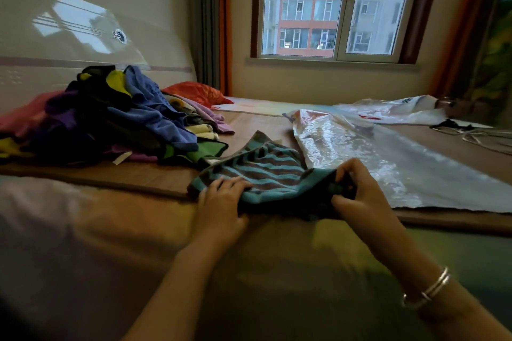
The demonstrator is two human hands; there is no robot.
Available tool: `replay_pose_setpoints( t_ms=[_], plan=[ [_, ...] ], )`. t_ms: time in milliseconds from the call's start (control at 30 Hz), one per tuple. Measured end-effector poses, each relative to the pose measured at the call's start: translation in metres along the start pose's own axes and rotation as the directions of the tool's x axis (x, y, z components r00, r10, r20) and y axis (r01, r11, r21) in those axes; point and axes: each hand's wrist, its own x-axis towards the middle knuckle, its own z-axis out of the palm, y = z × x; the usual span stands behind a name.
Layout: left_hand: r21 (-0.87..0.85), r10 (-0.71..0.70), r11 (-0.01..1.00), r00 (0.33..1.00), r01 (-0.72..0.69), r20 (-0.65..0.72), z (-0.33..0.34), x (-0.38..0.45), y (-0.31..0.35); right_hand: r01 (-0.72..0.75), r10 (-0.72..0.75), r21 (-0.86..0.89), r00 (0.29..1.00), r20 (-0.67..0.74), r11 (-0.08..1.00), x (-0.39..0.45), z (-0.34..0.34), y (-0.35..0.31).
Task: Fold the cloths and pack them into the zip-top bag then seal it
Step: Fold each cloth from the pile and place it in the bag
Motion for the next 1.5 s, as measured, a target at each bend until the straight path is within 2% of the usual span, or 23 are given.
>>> replay_pose_setpoints(
  t_ms=[133,300,433,633,733,833,933,1100,1200,1333,1500],
  plan=[
    [-0.002,-0.103,0.995,0.993,0.103,-0.065,-0.004,0.000,-0.002,-0.070,0.088,0.164,0.990,-0.107,0.984,0.003,-0.019,0.004],
    [-0.003,-0.202,0.979,0.974,0.203,-0.106,-0.019,-0.001,-0.010,-0.060,0.094,0.102,0.924,-0.371,0.993,0.010,-0.046,0.021],
    [-0.348,-0.251,0.910,0.968,0.226,-0.029,-0.040,-0.009,-0.008,-0.100,0.104,0.030,0.909,-0.404,0.995,0.010,-0.064,0.035],
    [-0.642,-0.207,0.762,0.972,0.090,-0.110,-0.075,-0.023,0.012,-0.157,0.036,-0.236,0.894,-0.447,0.959,0.005,-0.077,0.038],
    [-0.665,-0.232,0.744,0.959,0.066,-0.165,-0.094,-0.025,0.014,-0.147,0.015,-0.268,0.898,-0.440,0.952,-0.001,-0.080,0.030],
    [-0.642,-0.229,0.766,0.941,0.016,-0.249,-0.121,-0.019,0.017,-0.141,0.114,-0.046,0.919,-0.377,0.989,0.000,-0.083,0.007],
    [-0.594,-0.218,0.804,0.917,-0.025,-0.334,-0.155,-0.001,0.026,-0.122,0.180,0.201,0.936,-0.302,0.972,0.012,-0.092,-0.027],
    [-0.695,-0.235,0.708,0.886,-0.126,-0.400,-0.218,0.034,0.046,-0.048,0.149,0.373,0.958,-0.246,0.927,0.045,-0.114,-0.097],
    [-0.785,-0.225,0.597,0.905,-0.165,-0.361,-0.247,0.052,0.057,-0.042,0.137,0.396,0.967,-0.215,0.917,0.063,-0.123,-0.130],
    [-0.776,-0.227,0.612,0.906,-0.151,-0.356,-0.264,0.069,0.056,-0.052,0.131,0.337,0.968,-0.215,0.940,0.084,-0.126,-0.148],
    [-0.796,-0.292,0.601,0.910,-0.064,-0.294,-0.251,0.088,0.033,-0.089,0.145,0.277,0.971,-0.189,0.957,0.113,-0.113,-0.138]
  ],
)
